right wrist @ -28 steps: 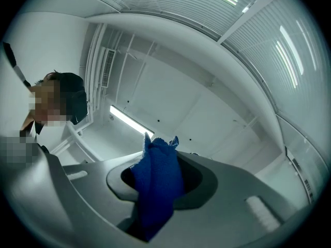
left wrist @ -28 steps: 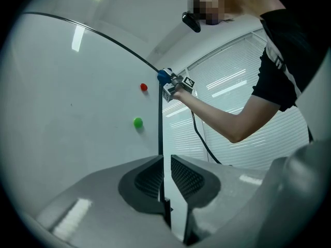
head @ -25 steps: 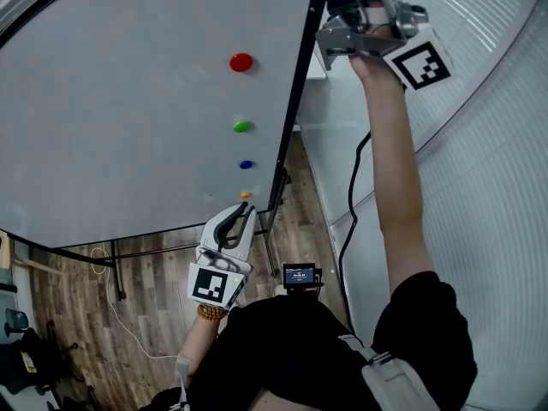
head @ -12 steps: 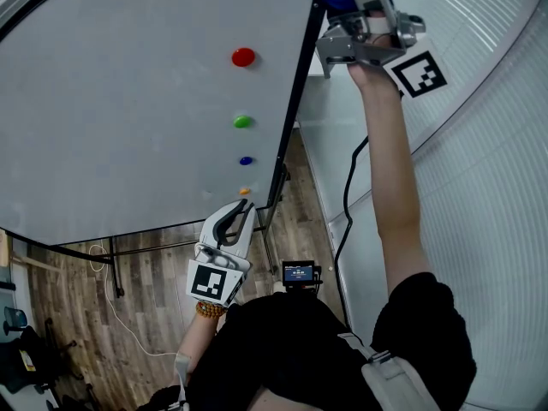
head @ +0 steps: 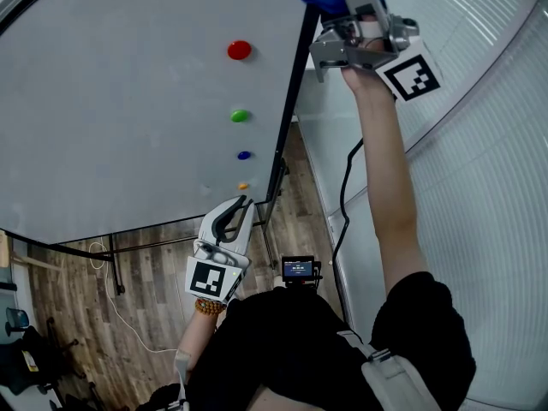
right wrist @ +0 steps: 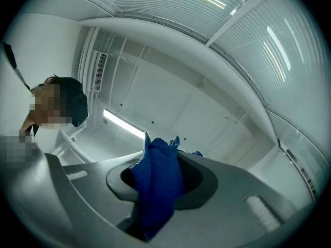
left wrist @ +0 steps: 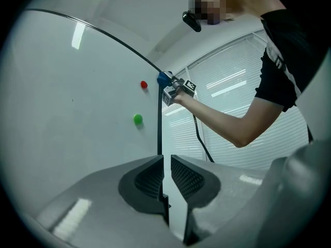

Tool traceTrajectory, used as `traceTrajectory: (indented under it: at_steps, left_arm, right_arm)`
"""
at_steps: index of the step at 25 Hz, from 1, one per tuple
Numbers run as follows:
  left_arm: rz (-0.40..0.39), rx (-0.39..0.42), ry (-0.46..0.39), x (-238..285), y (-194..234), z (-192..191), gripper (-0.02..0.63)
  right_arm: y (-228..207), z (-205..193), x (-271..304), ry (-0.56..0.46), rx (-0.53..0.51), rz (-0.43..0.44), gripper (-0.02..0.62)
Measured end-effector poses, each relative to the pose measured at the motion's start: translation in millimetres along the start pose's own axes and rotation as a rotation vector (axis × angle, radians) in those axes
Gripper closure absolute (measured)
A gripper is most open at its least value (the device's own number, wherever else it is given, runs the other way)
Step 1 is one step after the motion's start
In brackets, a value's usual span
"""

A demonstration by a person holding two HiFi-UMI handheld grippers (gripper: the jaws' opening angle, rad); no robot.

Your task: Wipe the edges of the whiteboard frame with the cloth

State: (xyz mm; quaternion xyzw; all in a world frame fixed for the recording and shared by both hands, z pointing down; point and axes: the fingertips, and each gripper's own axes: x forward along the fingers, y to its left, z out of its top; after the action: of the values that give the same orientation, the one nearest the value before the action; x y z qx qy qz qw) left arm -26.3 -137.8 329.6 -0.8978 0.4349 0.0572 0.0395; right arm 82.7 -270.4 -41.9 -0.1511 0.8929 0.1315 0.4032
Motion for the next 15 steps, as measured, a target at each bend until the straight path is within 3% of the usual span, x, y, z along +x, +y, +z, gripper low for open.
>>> traceTrajectory:
  at_steps: [15]
  left_arm:
    - [-0.007,-0.012,0.011,0,-3,13,0.456]
  right_arm:
    - [5,-5,3,0.038,-0.027,-0.018,0.457]
